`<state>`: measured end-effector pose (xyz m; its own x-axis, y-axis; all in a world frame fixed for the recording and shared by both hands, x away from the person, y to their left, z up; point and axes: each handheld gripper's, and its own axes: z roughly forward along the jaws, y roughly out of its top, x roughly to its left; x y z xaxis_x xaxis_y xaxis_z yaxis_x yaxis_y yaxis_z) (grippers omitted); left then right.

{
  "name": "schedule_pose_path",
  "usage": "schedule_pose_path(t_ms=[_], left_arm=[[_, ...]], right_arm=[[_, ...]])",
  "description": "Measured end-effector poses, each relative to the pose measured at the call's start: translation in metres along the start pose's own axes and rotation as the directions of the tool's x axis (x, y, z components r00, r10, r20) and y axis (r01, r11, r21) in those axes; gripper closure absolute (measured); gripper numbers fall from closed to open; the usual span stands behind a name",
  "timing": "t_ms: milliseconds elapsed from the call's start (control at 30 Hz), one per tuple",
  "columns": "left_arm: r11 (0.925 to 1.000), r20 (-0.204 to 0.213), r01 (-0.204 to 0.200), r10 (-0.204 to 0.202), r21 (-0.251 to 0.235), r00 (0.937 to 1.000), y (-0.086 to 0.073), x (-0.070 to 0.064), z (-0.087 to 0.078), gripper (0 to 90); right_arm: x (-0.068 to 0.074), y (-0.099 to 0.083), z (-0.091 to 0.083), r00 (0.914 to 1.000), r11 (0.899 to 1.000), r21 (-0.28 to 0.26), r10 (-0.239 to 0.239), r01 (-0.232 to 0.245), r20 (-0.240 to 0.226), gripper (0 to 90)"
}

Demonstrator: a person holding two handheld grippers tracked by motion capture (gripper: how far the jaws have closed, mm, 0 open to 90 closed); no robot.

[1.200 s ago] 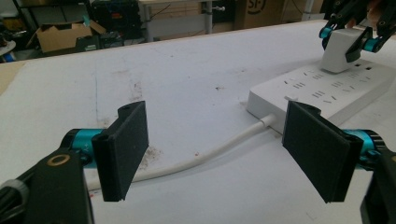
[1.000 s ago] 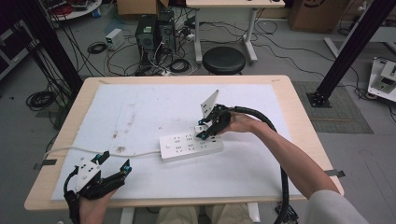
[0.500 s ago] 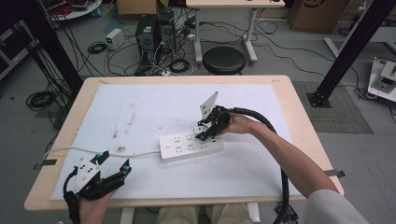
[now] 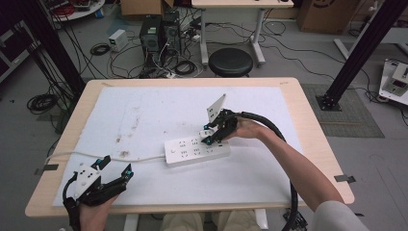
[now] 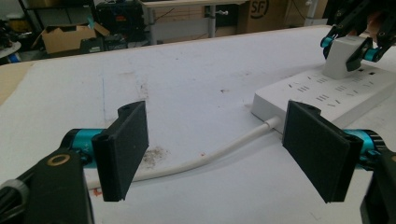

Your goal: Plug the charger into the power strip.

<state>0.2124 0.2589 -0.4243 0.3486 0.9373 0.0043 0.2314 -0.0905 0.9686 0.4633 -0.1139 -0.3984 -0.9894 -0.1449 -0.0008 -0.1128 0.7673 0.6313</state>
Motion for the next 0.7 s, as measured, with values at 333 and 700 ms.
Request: schedule_pose_path(t_ms=[333, 700], left_arm=[[1.0000, 0.001, 0.004, -0.004, -0.004, 1.0000, -0.002, 0.003, 0.000, 22.8], [1.0000, 0.008, 0.002, -0.002, -0.005, 1.0000, -0.002, 0.002, 0.001, 22.8]], right_arm=[[-0.003, -0.001, 0.002, 0.9981, 0.998, 0.001, 0.058, -0.058, -0.021, 51.2], [0.008, -0.001, -0.007, 0.9911, 0.993, -0.014, 0.121, -0.120, 0.056, 27.6]])
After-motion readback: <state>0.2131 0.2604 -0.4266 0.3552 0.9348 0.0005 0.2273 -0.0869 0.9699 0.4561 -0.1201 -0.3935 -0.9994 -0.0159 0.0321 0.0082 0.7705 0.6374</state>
